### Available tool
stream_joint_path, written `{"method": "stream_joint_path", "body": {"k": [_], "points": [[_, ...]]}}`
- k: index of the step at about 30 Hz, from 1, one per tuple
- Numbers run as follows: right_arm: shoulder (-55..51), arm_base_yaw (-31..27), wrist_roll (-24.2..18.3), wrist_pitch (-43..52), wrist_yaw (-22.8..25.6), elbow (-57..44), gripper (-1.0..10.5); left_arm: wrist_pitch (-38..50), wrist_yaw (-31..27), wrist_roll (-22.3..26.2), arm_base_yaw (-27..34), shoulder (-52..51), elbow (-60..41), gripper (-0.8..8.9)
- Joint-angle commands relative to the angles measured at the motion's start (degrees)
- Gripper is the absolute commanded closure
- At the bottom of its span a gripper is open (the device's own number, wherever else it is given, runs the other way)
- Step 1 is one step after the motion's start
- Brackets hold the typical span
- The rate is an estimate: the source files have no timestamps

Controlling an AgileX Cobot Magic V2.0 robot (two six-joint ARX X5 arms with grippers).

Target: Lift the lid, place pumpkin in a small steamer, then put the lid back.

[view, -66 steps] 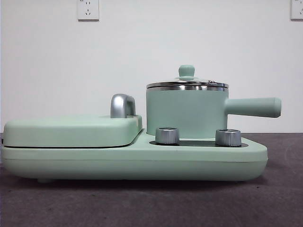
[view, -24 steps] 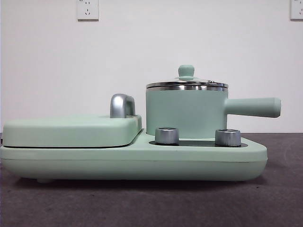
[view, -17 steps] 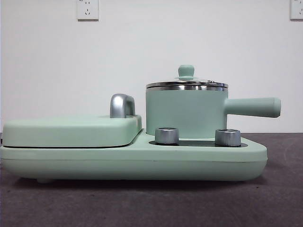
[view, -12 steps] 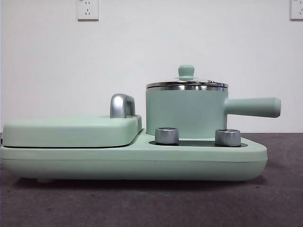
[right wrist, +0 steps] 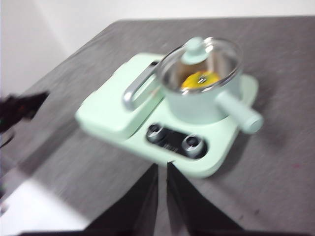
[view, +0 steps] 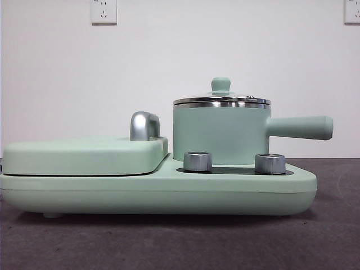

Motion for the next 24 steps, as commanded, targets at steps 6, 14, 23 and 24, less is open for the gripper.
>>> {"method": "stream_joint_path", "body": {"k": [6, 14, 23, 24], "points": [[-5.27, -17.59, 0.13, 28.72, 4.76, -20.2, 9.2, -0.26, 0.0, -0.28, -0.13, -0.13, -1.09, 8.07], [-10.8, -27.02, -1.4, 53.13, 8.94, -42.62, 9.2, -0.24, 0.0, -0.28, -0.13, -0.13, -1.09, 8.07], [-12.87, -26.97, -1.4, 53.66, 13.77, -51.56, 9.2, -0.26, 0.0, -0.28, -0.13, -0.13, -1.09, 8.07], [-12.87, -26.97, -1.42, 53.62, 13.81, -52.06, 9.2, -0.24, 0.0, -0.28, -0.13, -0.13, -1.07, 8.07]]}}
